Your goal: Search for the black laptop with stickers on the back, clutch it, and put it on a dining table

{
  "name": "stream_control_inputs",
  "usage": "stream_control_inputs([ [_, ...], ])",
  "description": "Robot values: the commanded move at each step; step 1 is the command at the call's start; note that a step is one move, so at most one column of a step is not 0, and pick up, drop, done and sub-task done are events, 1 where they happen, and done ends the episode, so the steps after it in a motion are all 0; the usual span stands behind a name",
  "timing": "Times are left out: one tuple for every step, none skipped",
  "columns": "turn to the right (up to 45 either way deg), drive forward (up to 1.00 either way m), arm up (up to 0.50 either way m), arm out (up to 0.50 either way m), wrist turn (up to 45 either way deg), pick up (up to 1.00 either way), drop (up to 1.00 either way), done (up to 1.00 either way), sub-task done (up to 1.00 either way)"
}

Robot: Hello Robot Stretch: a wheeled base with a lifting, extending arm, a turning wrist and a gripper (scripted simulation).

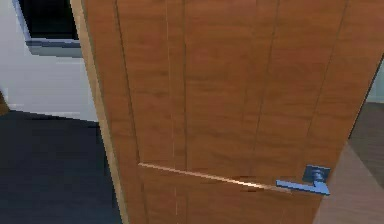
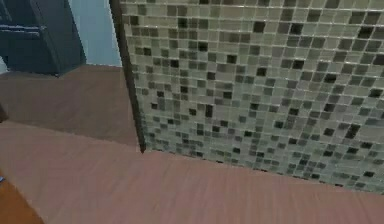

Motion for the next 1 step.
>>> stream_control_inputs([
  [-12.0,0.0,0.0,0.0,0.0,0.0,0.0,0.0,0.0],
])
